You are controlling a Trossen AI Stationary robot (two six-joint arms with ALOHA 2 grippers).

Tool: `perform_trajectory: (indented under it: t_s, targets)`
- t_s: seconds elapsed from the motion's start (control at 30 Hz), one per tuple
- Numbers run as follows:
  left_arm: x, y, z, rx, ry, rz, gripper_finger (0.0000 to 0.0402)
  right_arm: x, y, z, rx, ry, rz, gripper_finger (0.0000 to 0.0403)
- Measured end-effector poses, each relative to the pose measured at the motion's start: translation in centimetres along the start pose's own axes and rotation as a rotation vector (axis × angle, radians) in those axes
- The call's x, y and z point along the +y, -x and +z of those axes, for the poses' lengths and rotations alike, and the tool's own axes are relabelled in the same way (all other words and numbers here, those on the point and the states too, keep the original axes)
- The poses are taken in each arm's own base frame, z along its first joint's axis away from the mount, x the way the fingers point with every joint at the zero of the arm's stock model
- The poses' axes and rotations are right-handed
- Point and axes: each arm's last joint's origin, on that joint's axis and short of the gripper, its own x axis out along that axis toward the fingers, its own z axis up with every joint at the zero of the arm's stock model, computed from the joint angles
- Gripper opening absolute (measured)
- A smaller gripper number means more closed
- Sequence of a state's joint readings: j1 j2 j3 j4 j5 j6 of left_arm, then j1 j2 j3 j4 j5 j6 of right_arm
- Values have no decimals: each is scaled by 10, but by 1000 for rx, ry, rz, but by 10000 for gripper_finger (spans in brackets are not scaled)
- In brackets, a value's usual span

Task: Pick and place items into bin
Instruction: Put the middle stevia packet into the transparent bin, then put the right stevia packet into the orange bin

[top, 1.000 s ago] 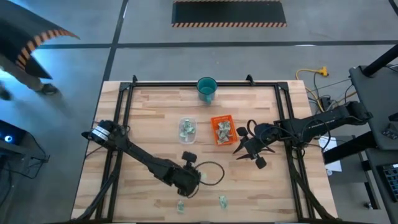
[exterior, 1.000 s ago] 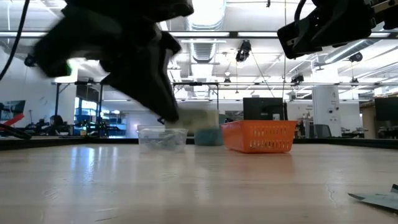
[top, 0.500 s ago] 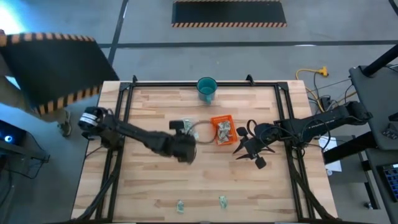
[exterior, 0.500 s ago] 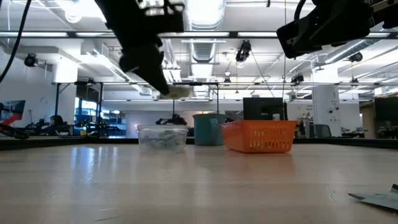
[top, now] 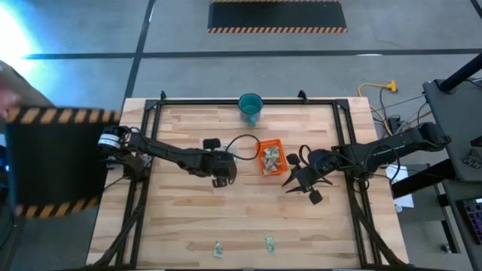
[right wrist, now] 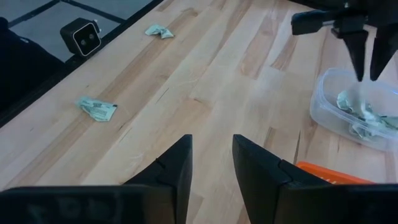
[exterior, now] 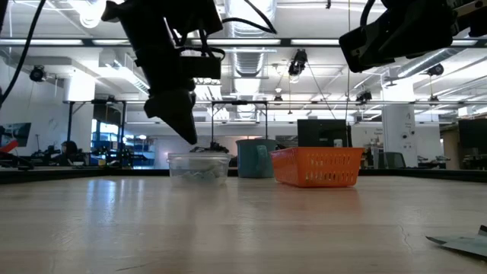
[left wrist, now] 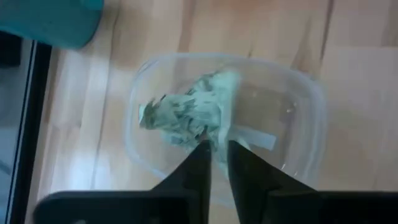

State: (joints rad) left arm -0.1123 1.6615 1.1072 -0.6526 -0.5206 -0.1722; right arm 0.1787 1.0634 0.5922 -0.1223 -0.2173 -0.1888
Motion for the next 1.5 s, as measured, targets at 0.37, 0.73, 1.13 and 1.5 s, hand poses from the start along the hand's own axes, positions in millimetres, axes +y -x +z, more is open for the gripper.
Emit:
perform_trajectory:
  t_s: [0.37,0.73,1.13,1.5]
  targets:
    - [1,14,8,-61,63,-31,117,1,-6,-14,-1,-48,2,96]
    - [-29,53,8,-204,37,-135,118,12,-48,-20,-226,25,384,96]
    - [-58,74,-1,-255,107,-201,118,32,-114,-2,-106,96,505,96]
    - [-81,93,-16,-328,87,-145,118,67,-127,9,22,262,350,96]
